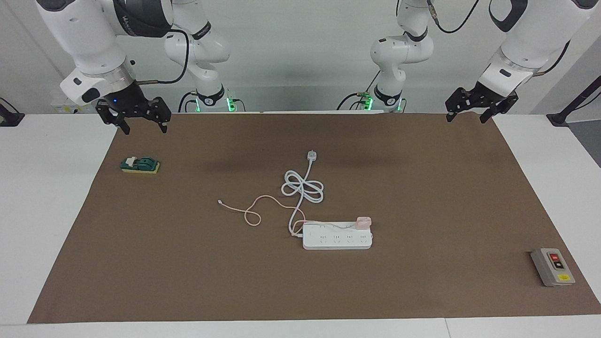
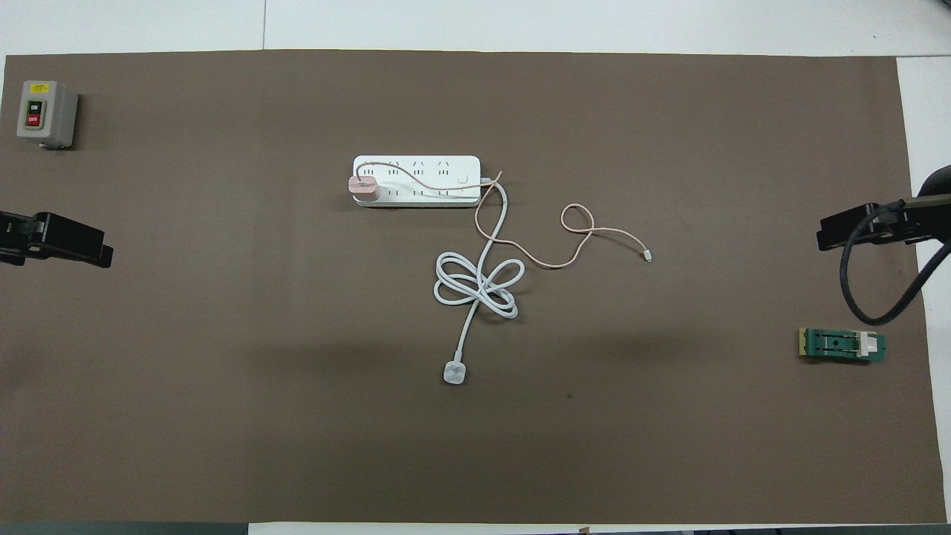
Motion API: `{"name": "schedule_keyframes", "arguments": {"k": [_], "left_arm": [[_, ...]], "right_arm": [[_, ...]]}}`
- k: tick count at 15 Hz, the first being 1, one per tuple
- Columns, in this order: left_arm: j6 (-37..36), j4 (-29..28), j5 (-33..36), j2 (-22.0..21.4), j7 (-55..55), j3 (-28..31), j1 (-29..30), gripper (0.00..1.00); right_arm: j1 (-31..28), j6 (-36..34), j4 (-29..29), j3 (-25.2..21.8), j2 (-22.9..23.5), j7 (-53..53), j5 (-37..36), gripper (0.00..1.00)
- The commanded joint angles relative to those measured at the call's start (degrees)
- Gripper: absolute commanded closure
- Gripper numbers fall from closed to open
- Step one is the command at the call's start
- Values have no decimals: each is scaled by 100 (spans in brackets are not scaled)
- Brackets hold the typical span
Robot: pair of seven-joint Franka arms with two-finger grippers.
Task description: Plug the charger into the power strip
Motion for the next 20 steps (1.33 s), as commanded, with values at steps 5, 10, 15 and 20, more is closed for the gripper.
{"name": "schedule_keyframes", "arguments": {"k": [5,10,15,20], "left_arm": [[66,46,37,215,-87,78,-158,0],[242,-112,20,312,-96,69,-272,0],[444,-103,46,312,-96,113,-273,0],[549,-94,46,312,-122,218,-273,0]], "right_arm": [[-63,64,-86,44,-91,-81,-19,0],[-89,64,-78,44,-91,-90,-19,0],[-80,55,-78,35,-91,-90,-19,0],[-80,55,-87,44,-91,-90,-19,0]]}}
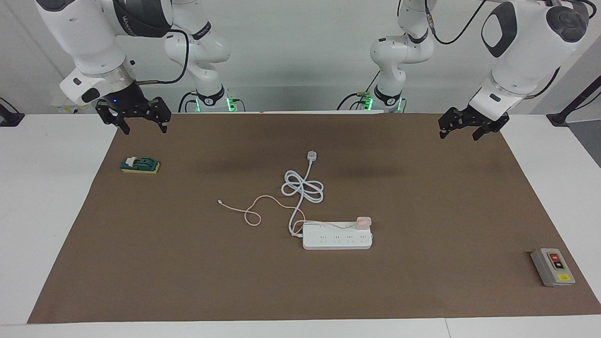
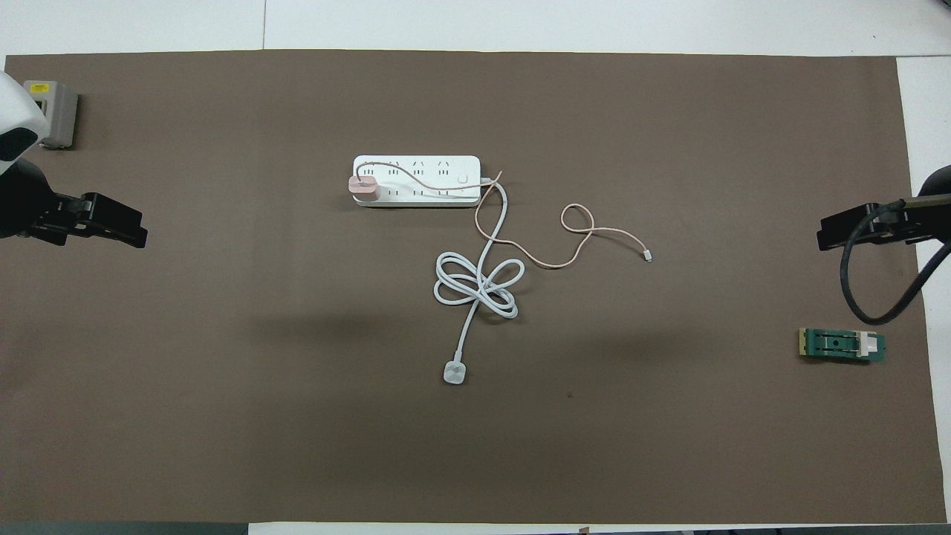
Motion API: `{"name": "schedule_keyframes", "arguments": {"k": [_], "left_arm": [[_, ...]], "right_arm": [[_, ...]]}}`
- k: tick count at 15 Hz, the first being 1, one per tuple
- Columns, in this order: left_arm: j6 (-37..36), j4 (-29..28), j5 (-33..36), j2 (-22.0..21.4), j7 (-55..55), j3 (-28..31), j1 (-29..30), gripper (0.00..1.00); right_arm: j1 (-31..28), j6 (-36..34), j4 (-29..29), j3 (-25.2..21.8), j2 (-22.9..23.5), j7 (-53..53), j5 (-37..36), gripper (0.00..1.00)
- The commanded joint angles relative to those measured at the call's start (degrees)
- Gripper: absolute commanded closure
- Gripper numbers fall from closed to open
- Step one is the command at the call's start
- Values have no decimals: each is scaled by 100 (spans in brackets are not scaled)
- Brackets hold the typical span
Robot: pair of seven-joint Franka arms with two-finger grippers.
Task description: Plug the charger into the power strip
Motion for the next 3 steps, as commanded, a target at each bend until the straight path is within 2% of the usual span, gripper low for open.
{"name": "schedule_keyframes", "arguments": {"k": [1,3], "left_arm": [[216,-83,48,-84,-80,119,-88,0],[321,-92,48,-84,-80,119,-97,0]], "right_arm": [[-80,55,-78,47,-91,-90,-19,0],[-89,55,-87,47,-100,-90,-19,0]]}}
